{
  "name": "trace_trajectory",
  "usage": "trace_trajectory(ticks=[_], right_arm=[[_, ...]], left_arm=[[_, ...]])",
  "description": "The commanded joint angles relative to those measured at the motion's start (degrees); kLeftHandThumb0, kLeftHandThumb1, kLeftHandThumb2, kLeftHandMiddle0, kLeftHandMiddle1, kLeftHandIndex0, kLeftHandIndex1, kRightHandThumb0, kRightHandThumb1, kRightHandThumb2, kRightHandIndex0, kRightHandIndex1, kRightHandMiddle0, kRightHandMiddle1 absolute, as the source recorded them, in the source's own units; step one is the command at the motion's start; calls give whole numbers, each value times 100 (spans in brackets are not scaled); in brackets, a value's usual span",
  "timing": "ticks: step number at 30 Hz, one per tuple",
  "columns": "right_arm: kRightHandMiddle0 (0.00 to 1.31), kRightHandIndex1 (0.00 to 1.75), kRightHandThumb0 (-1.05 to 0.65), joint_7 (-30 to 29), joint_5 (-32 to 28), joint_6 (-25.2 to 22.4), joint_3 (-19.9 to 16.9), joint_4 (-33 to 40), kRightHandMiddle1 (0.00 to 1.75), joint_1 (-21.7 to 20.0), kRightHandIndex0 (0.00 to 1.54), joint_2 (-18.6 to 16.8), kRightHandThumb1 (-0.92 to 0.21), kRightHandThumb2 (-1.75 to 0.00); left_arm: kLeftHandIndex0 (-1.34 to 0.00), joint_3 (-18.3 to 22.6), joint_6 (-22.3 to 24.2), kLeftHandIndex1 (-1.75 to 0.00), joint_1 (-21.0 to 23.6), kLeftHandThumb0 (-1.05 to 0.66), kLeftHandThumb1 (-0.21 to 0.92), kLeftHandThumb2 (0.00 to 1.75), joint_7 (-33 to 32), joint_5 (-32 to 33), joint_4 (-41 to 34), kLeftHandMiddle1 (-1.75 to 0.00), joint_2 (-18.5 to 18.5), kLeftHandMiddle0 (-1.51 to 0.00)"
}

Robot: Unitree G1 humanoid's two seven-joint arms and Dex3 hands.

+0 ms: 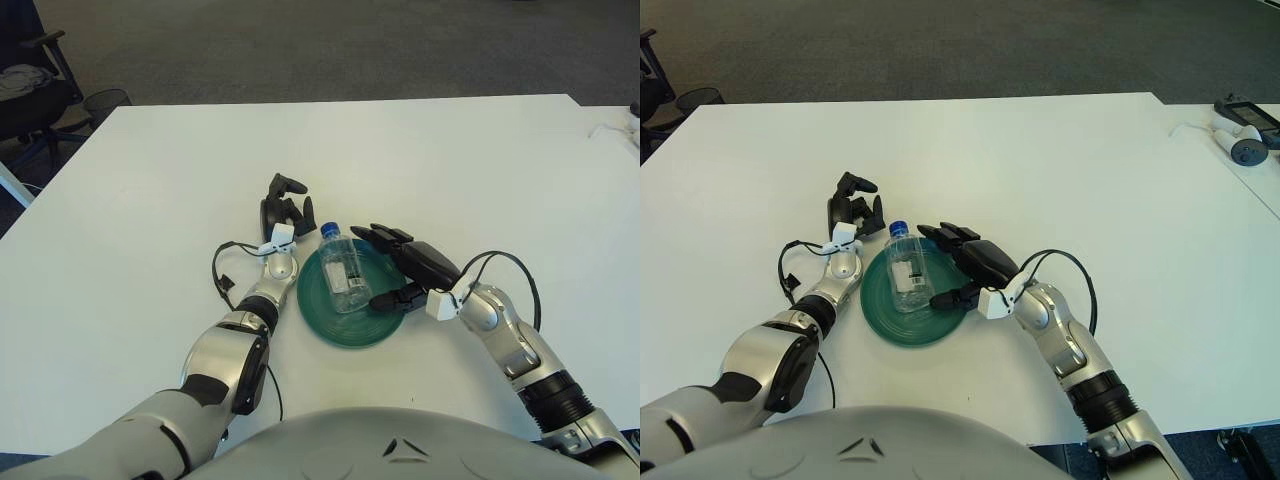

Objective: Put the bottle into the plate.

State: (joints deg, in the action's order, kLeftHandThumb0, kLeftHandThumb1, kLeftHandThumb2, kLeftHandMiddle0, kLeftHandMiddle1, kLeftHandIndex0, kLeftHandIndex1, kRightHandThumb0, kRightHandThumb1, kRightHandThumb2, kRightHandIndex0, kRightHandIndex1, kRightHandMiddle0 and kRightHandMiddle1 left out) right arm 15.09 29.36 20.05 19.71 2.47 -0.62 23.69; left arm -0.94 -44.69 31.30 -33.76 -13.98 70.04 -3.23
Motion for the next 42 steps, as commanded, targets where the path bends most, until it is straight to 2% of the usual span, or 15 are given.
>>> trace_trajectory(ticks=[1,24,28,31,34,39,42], right_arm=[[0,2,-96,37,91,-57,2,101,25,22,10,66,-92,-48],[0,1,-96,5,312,-128,-51,211,23,151,9,153,-92,-49],[0,0,-96,92,95,-156,-254,225,21,66,8,235,-92,-48],[0,1,-96,60,-405,-191,-759,216,25,-99,9,299,-92,-46],[0,1,-97,-139,-724,-206,-1173,277,33,-87,11,238,-92,-40],[0,4,-92,-1197,-882,248,-1663,-86,51,-136,16,-262,-92,-29],[0,5,-89,-1526,-1005,369,-1803,-215,65,-224,21,-437,-92,-25]], left_arm=[[-55,3,126,-175,-146,-45,40,121,-44,-14,169,-175,16,-111],[-55,79,105,-175,-127,-45,39,121,118,55,190,-175,20,-112],[-55,87,98,-175,-125,-45,39,122,120,41,187,-175,32,-112],[-55,91,74,-175,-130,-45,39,122,128,35,183,-175,52,-112],[-55,101,51,-175,-136,-45,39,122,153,42,181,-175,60,-112],[-56,112,27,-175,-145,-46,38,123,174,47,178,-175,65,-114],[-57,119,13,-175,-155,-46,37,124,185,54,170,-175,63,-114]])
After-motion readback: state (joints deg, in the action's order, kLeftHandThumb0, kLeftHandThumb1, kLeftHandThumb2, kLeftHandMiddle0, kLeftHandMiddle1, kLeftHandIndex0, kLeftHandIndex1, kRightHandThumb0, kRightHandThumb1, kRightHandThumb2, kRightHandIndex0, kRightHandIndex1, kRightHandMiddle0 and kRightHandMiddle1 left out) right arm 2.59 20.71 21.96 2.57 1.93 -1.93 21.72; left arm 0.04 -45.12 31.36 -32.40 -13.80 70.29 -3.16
